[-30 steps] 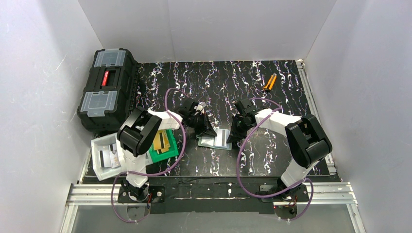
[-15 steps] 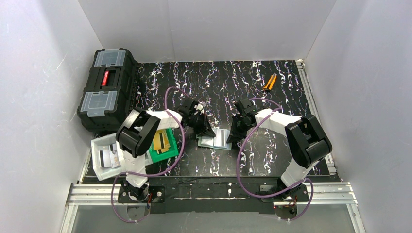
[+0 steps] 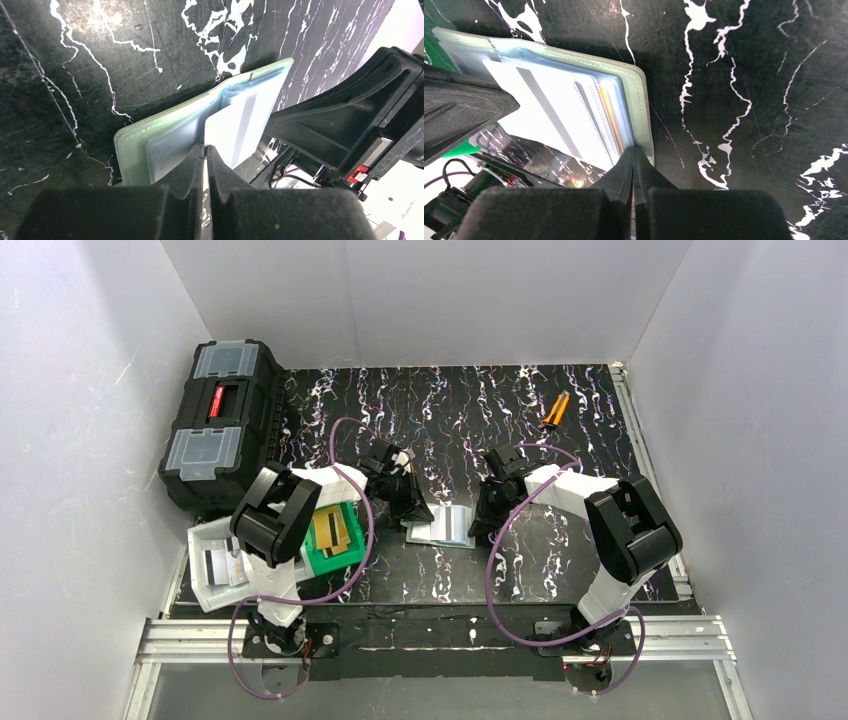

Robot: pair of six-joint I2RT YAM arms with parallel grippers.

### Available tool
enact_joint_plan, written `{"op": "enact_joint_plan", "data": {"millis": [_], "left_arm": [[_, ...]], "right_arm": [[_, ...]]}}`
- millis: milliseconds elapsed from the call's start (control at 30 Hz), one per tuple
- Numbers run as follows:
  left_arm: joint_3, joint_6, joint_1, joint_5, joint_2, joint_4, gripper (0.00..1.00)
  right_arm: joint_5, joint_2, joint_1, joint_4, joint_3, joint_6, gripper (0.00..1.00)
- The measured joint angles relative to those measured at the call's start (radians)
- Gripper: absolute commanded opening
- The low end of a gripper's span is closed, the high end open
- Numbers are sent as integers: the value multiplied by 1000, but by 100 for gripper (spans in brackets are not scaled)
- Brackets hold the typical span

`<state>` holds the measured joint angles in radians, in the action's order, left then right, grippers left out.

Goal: Take the credit cards out of the card holder
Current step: Remove the credit card from the card holder.

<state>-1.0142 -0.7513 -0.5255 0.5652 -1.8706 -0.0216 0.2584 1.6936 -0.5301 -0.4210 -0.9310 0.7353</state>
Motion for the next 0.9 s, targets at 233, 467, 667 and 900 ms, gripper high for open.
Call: {"op": "enact_joint_plan", "data": {"millis": [233, 467, 667, 900], "left_arm": [[0, 19, 0, -35, 23, -43, 0], [-2, 47, 14, -98, 48, -120, 0], [-8, 69, 26, -120, 60, -164, 0], [-24, 110, 34, -159, 87, -233, 0]], "right_arm": [[3, 2, 0, 1, 0, 0, 1], [3, 2, 1, 1, 0, -1, 1], [3, 2, 1, 1, 0, -1, 1], [4, 2, 1, 1, 0, -2, 1]]}}
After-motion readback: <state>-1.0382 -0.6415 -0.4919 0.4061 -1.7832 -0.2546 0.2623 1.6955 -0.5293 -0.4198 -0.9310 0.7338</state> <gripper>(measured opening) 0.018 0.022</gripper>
